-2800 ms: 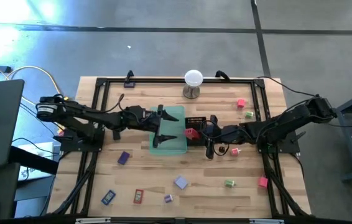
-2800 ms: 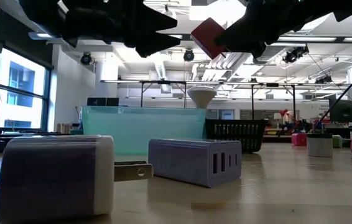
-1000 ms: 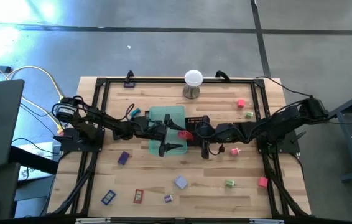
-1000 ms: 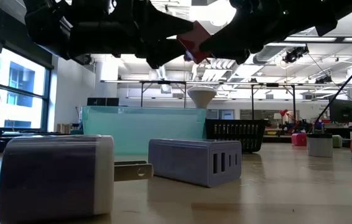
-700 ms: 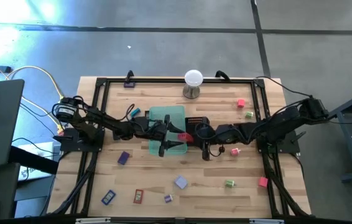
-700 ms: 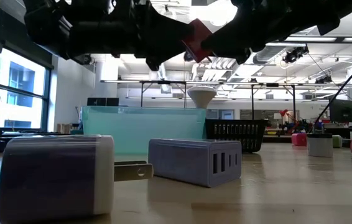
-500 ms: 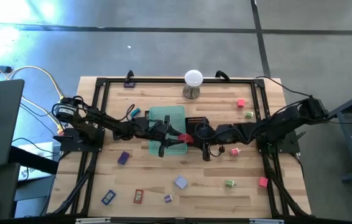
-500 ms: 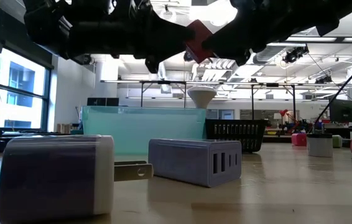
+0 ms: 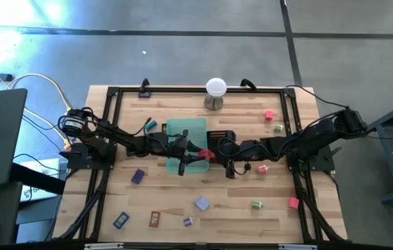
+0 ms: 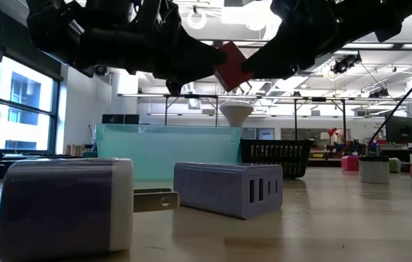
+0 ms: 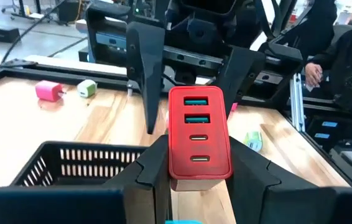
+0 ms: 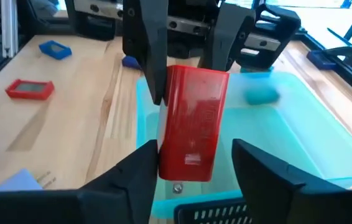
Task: Pick & Place Office items
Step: Put the red charger adapter into the blue bin
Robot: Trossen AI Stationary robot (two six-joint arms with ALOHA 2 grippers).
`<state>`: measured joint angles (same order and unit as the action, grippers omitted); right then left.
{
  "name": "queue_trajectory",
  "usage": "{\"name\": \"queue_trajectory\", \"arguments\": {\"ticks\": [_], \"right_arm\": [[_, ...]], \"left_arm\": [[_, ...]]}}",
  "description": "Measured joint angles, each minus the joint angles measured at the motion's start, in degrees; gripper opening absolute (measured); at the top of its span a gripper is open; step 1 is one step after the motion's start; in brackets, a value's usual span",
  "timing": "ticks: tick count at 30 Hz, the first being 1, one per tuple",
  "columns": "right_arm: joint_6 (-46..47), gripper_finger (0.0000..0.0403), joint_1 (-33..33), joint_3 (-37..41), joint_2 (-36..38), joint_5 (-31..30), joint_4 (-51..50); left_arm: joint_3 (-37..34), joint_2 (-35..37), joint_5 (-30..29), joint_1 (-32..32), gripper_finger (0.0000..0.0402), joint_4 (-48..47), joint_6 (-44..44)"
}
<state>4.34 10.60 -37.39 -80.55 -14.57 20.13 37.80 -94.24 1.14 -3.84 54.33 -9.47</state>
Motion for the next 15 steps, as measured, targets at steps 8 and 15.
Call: {"name": "queue_trajectory", "arguments": {"ticks": [8,15], "right_arm": [[-0.1,0.0214,-0.1,0.0,0.0,-0.3,-0.5],[-0.1,0.0207,0.3,0.0,0.0,-0.1,-0.4]], "left_arm": [[0.0,7.1,-0.2,0.4,0.0109,-13.6,0.0],[1.2,22.4,-4.9,1.4,0.0109,-37.9,0.7]]}}
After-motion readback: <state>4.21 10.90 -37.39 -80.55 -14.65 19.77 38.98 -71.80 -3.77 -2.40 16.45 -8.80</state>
